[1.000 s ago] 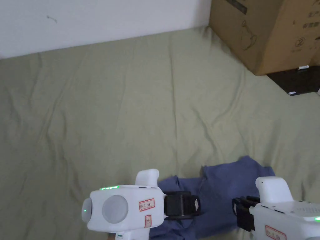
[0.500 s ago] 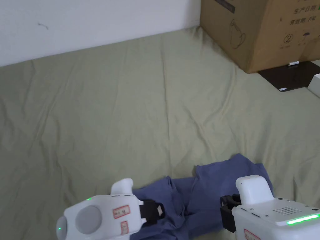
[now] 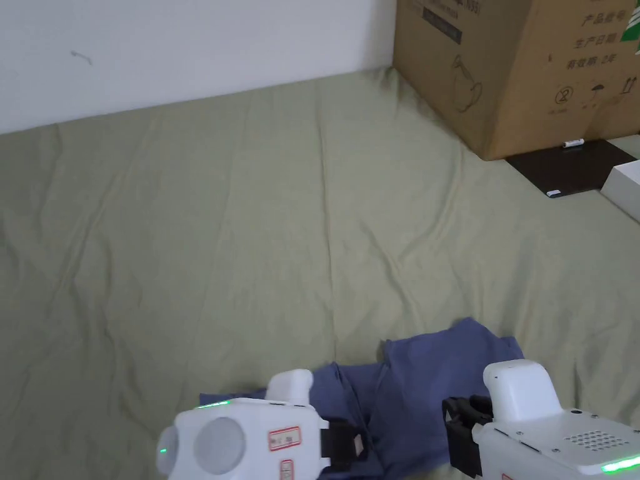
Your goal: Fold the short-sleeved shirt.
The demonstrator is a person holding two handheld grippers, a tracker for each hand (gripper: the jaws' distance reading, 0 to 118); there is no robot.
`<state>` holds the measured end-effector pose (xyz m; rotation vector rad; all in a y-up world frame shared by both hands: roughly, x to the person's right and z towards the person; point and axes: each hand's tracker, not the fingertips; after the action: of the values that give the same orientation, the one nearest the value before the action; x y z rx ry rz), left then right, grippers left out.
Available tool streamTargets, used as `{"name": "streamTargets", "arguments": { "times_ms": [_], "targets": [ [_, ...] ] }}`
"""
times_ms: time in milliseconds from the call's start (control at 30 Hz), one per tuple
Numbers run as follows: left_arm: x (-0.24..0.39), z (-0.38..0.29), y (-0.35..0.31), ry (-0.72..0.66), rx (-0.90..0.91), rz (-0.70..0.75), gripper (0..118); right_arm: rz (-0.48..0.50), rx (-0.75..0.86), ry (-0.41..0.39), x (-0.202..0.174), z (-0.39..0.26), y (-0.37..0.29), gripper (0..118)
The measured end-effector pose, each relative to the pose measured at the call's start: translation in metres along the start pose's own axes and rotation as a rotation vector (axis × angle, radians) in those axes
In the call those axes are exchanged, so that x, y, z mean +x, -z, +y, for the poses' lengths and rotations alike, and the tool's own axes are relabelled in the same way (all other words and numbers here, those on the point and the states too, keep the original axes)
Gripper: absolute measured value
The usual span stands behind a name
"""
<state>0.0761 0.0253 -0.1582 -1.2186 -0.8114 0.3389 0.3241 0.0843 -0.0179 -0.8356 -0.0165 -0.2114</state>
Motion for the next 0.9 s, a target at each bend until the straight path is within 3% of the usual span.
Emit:
{"name": "streamTargets", "arguments": {
  "times_ms": [167,200,267,300,433,533,633,800,833,900],
  "targets": [
    [-0.061,-0.01,-0.08,-0.105,0.112,0.036,18,-0.004,-0.004,-0.017,-0.009,0.003,0.002,2],
    [-0.073,-0.014,-0.089,-0.126,0.116,0.049,42,-0.001,-0.007,-0.021,-0.011,0.004,0.003,2],
    [-0.103,-0.025,-0.104,-0.212,0.109,0.062,102,0.003,-0.016,-0.034,-0.022,0.007,0.004,2],
    [-0.117,-0.029,-0.11,-0.251,0.129,0.052,106,0.0,-0.02,-0.048,-0.026,0.008,0.005,2],
    [-0.159,-0.045,-0.11,-0.392,0.214,-0.074,104,0.002,-0.03,-0.087,-0.044,0.012,0.007,2],
    [-0.178,-0.043,-0.086,-0.472,0.181,-0.143,105,0.01,-0.043,-0.11,-0.054,0.015,0.011,2],
    [-0.174,-0.033,-0.072,-0.449,0.251,-0.197,105,0.018,-0.06,-0.139,-0.063,0.016,0.017,2],
    [-0.171,-0.013,-0.049,-0.393,0.166,-0.241,102,0.037,-0.097,-0.155,-0.071,0.013,0.029,2],
    [-0.171,-0.012,-0.049,-0.391,0.163,-0.244,90,0.041,-0.104,-0.157,-0.072,0.012,0.031,2],
    [-0.174,-0.006,-0.046,-0.383,0.145,-0.222,10,0.049,-0.121,-0.16,-0.071,0.011,0.035,2]
  ]
}}
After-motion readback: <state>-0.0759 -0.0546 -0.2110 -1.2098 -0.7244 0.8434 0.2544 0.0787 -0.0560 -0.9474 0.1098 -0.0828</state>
